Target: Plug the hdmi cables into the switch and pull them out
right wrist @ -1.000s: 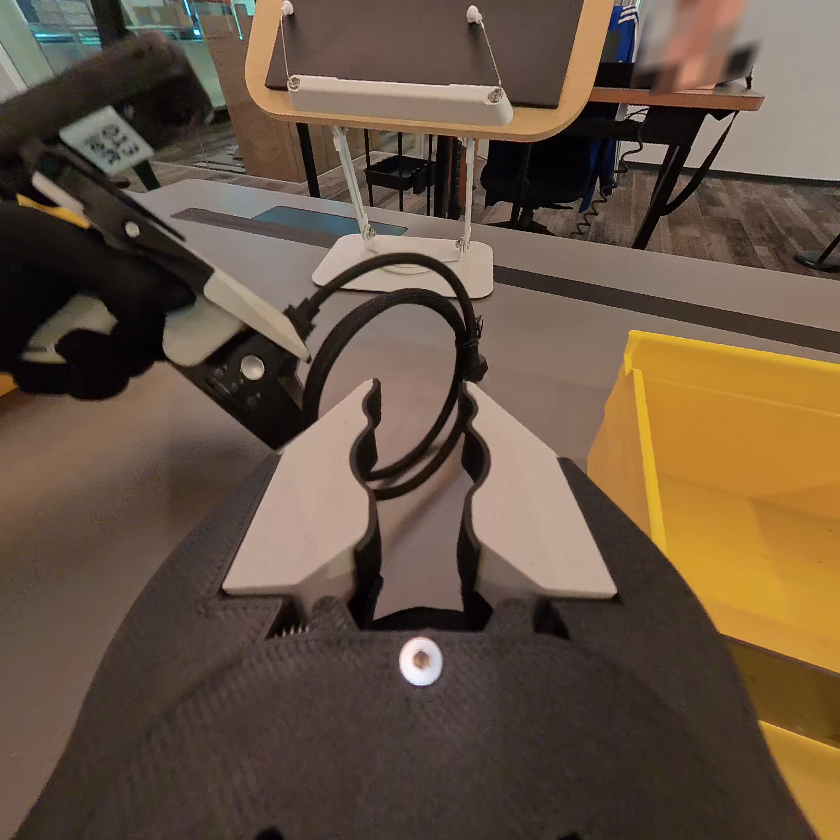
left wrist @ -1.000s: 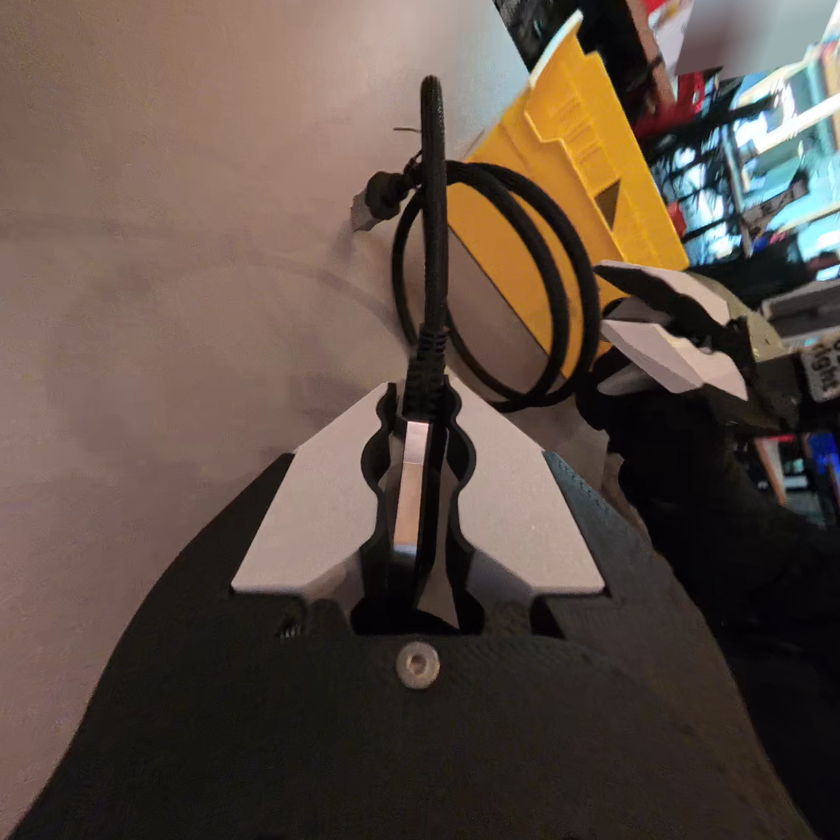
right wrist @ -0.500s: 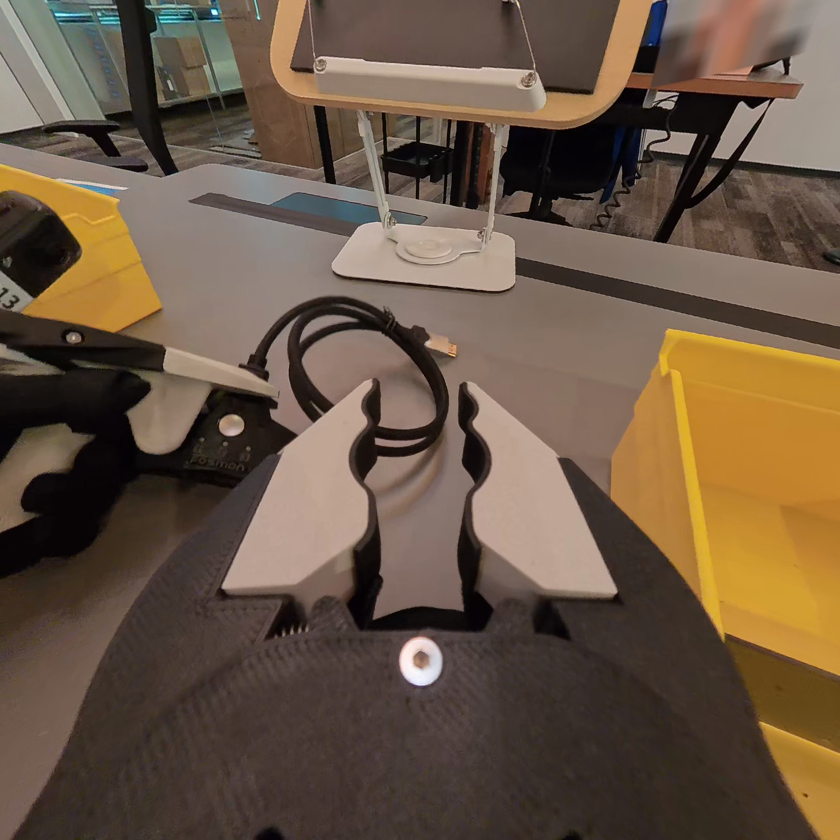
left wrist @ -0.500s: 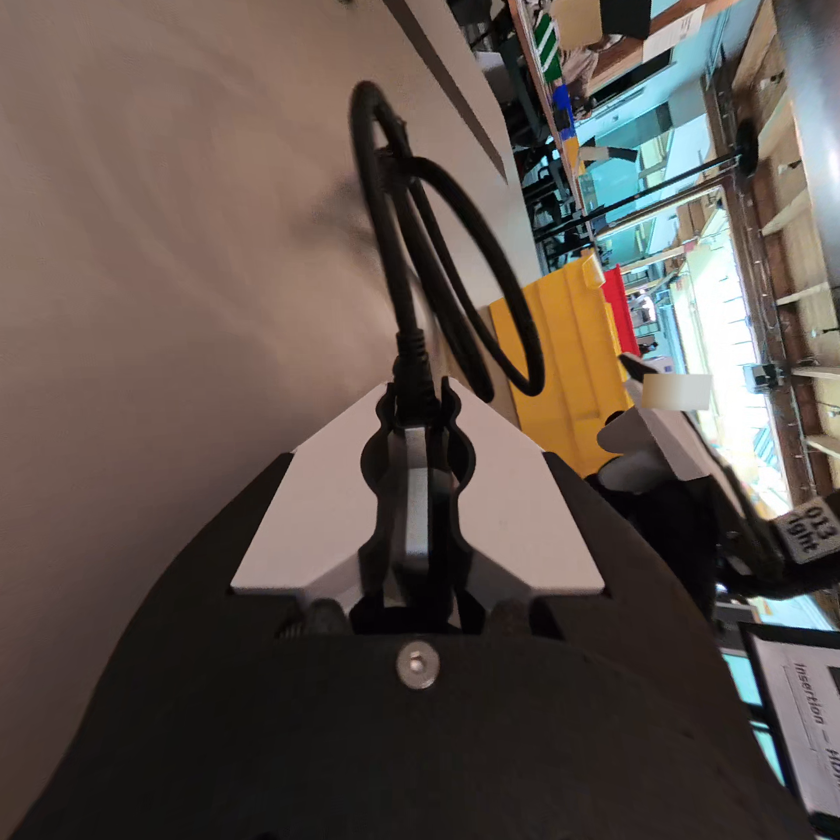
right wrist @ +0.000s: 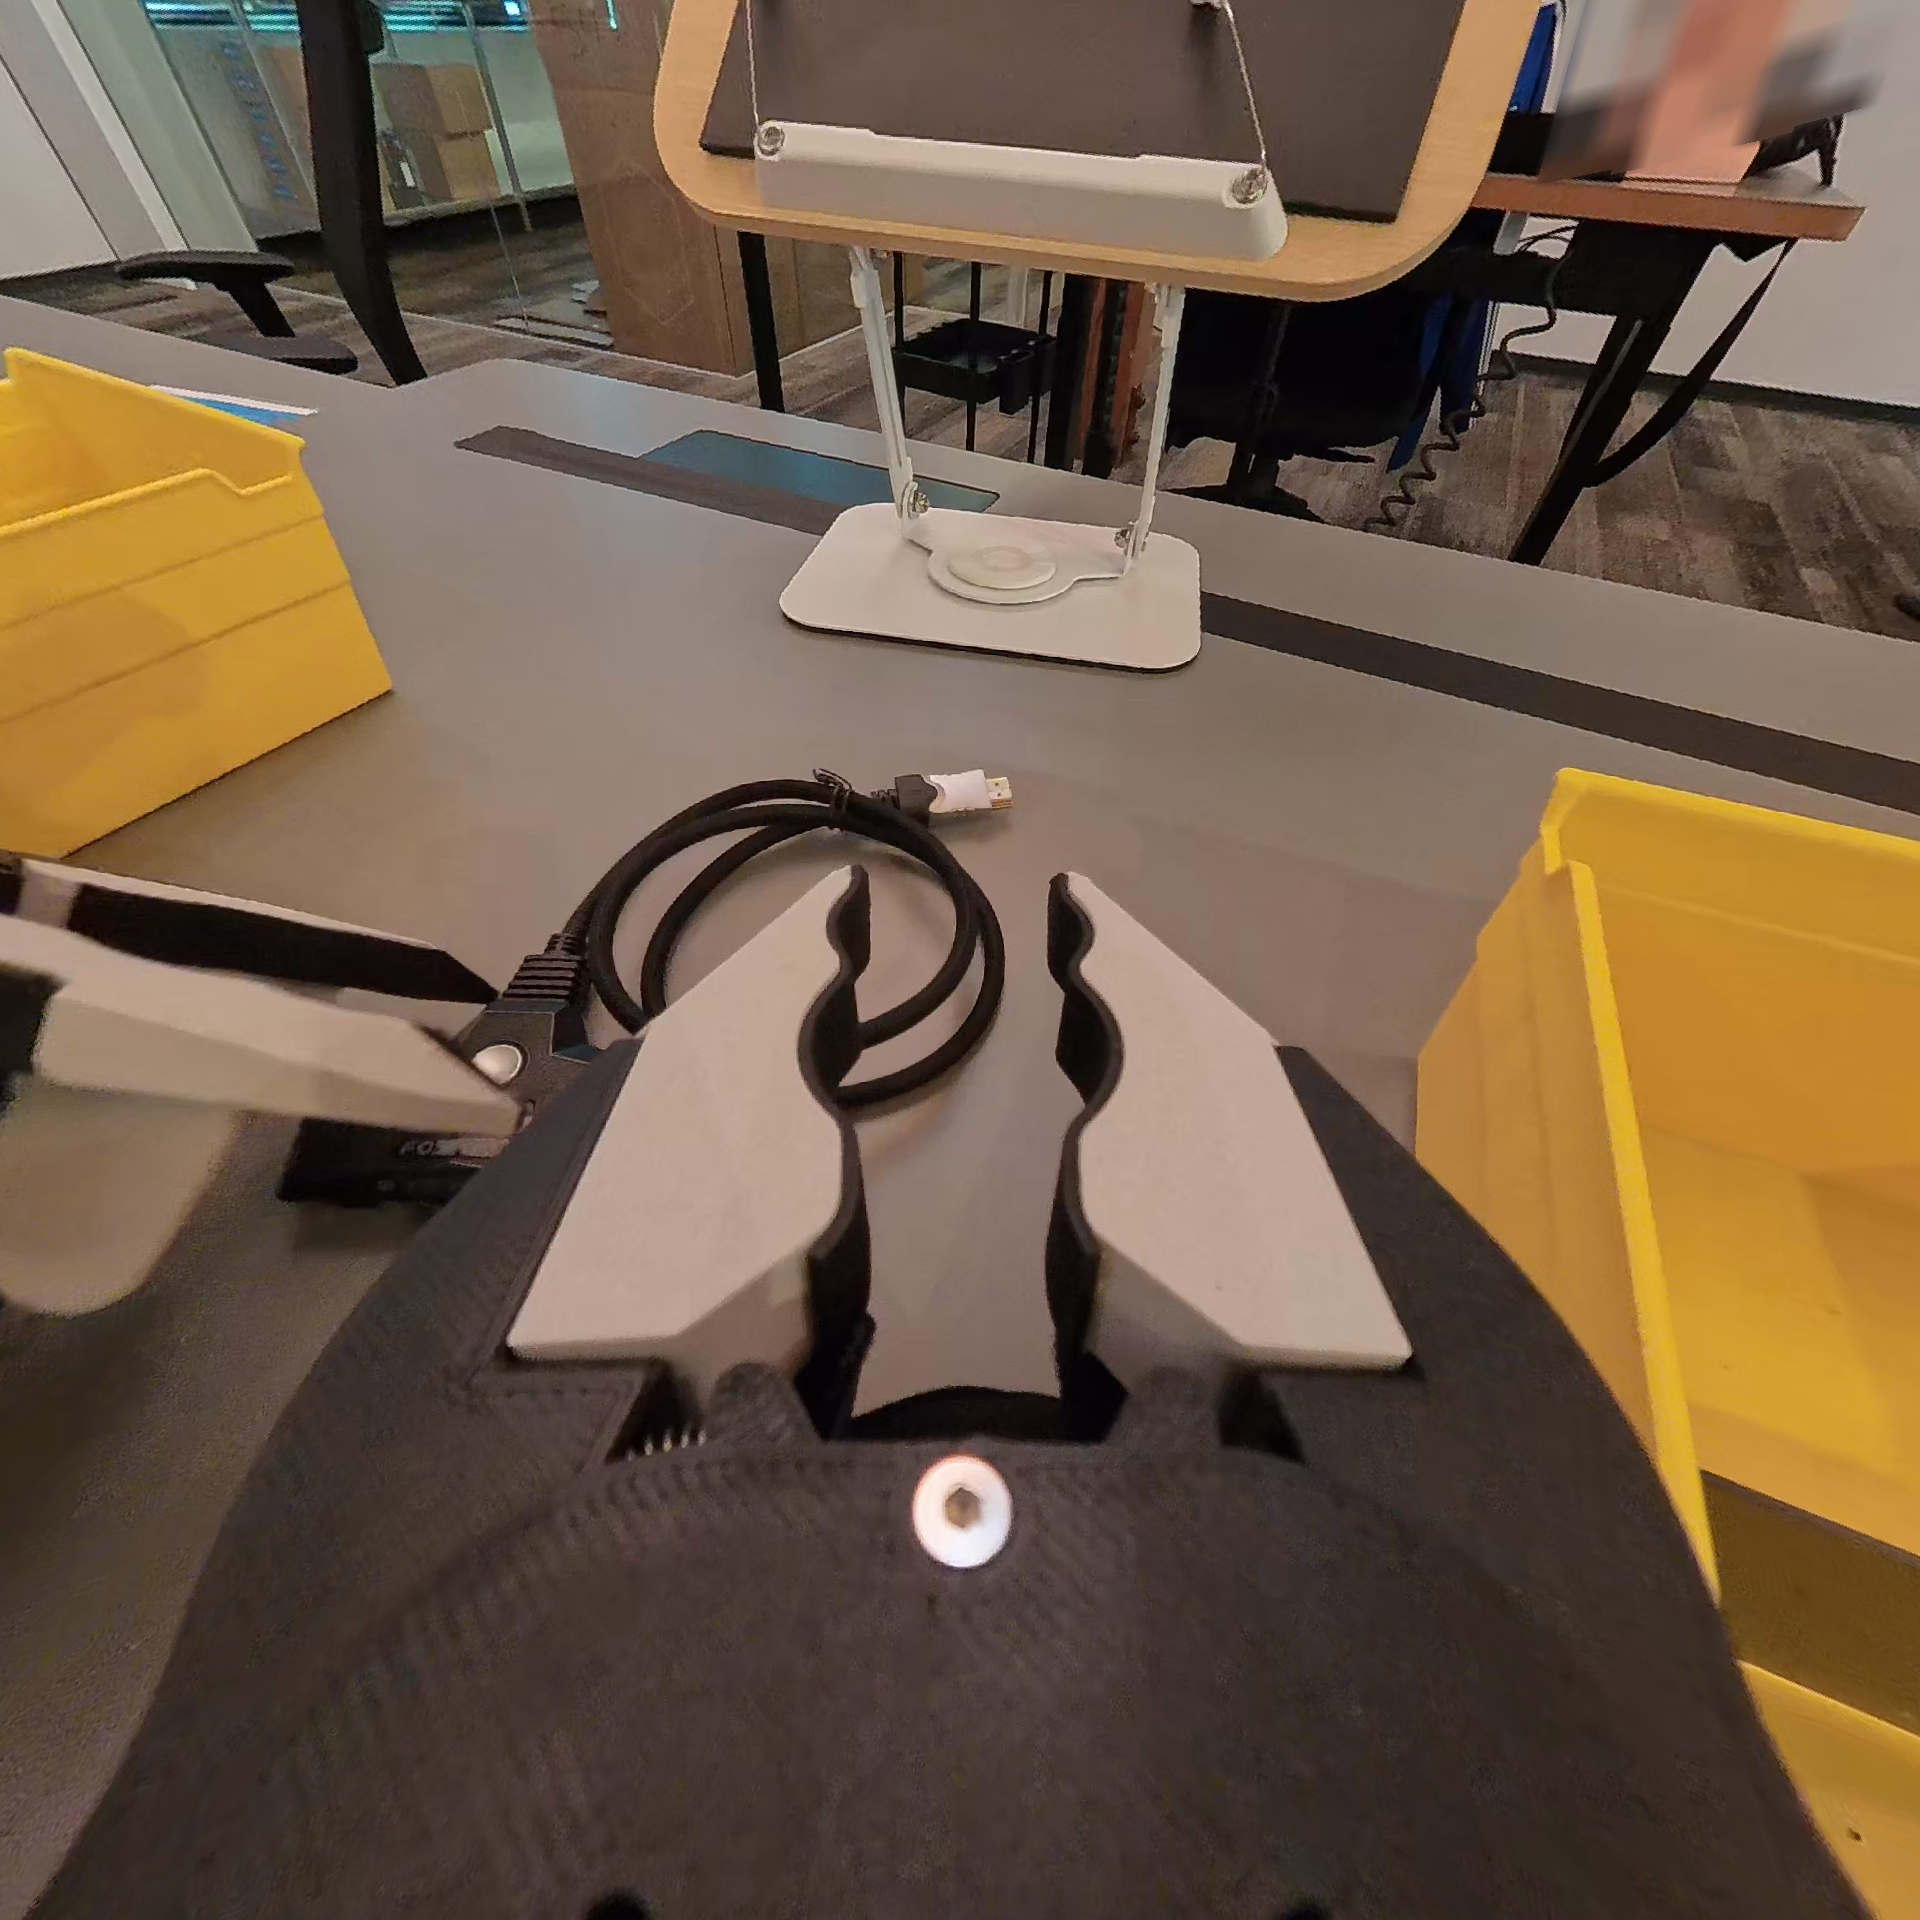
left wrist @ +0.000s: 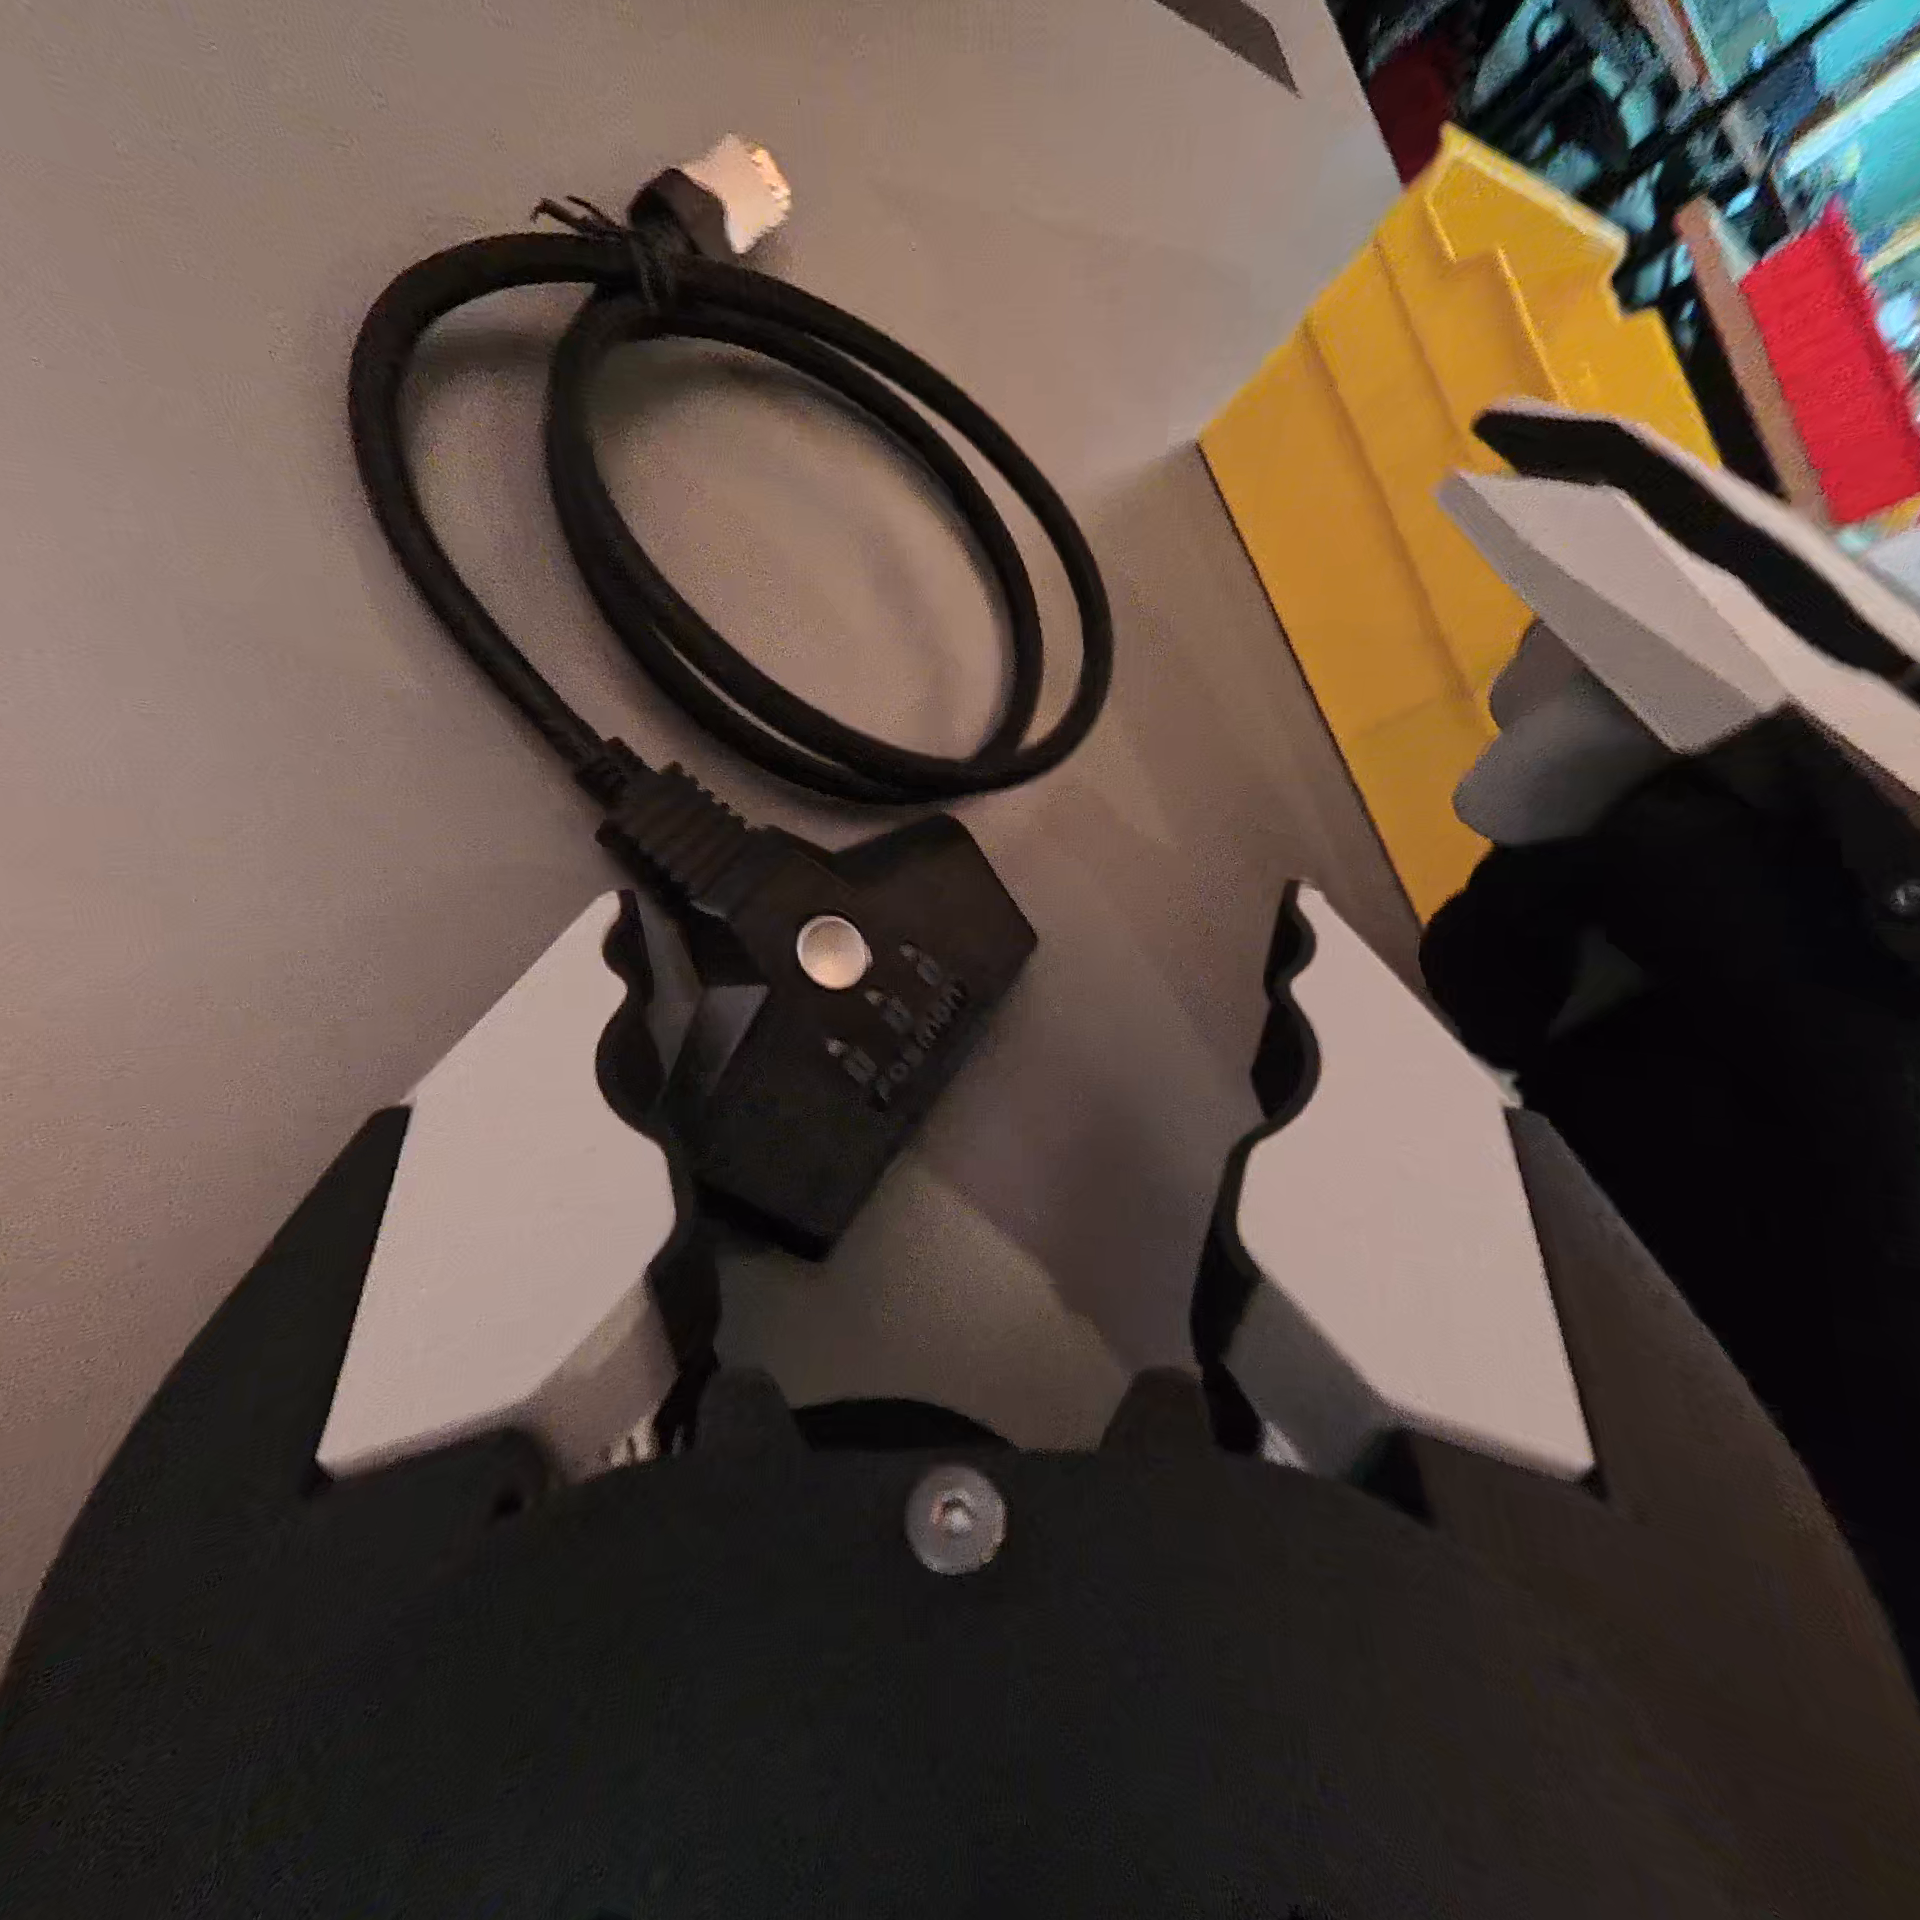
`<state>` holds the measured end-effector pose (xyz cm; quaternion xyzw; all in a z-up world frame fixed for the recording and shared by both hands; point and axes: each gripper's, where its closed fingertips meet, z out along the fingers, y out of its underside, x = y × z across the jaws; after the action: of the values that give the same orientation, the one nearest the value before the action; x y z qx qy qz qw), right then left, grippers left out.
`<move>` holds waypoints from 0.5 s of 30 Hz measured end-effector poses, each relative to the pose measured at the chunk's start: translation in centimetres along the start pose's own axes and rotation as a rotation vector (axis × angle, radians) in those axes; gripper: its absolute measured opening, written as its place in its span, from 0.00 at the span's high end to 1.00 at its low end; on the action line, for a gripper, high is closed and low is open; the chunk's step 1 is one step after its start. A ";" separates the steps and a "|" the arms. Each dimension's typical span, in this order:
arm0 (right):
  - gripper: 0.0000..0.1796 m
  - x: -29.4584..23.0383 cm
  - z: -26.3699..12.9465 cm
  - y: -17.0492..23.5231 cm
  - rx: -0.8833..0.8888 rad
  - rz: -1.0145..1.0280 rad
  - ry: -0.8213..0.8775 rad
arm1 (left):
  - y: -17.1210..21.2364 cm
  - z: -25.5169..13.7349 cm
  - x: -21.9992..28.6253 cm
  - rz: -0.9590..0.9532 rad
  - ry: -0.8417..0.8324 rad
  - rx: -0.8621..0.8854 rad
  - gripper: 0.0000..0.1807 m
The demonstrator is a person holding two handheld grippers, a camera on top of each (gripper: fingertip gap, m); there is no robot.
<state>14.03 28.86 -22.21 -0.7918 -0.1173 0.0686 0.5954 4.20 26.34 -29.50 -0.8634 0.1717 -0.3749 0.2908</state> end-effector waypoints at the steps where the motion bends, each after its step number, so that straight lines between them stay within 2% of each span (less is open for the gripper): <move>1: 0.82 -0.1 0.0 0.0 0.001 -0.001 -0.001 | 0.2 -0.5 0.4 0.044 -0.010 -0.010 0.37; 3: 0.82 -0.1 0.0 0.0 0.000 -0.007 -0.001 | 0.4 -2.1 1.9 0.144 0.000 -0.030 0.42; 4: 0.82 -0.1 0.0 0.0 0.000 -0.008 -0.001 | 0.2 -3.3 3.2 0.216 0.022 -0.021 0.48; 6: 0.82 0.0 -0.1 0.0 0.002 -0.007 -0.002 | -0.9 -6.8 5.5 0.423 0.044 0.021 0.64; 8: 0.82 0.0 0.0 0.1 0.003 -0.004 -0.005 | -2.7 -11.0 5.5 0.651 -0.041 0.052 0.69; 10: 0.83 -0.1 0.0 0.1 0.003 -0.001 -0.010 | -4.8 -15.5 1.9 0.867 -0.266 0.004 0.73; 12: 0.83 -0.5 0.2 0.1 0.002 -0.006 -0.018 | -7.4 -20.3 -2.6 0.934 -0.458 -0.026 0.75; 15: 0.83 -1.1 0.3 0.1 -0.004 -0.019 -0.030 | -8.8 -25.0 -8.6 0.899 -0.496 -0.095 0.82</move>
<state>12.86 28.82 -22.46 -0.7907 -0.1341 0.0747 0.5926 -19.51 28.20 -14.91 -0.7793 0.4687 0.0115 0.4157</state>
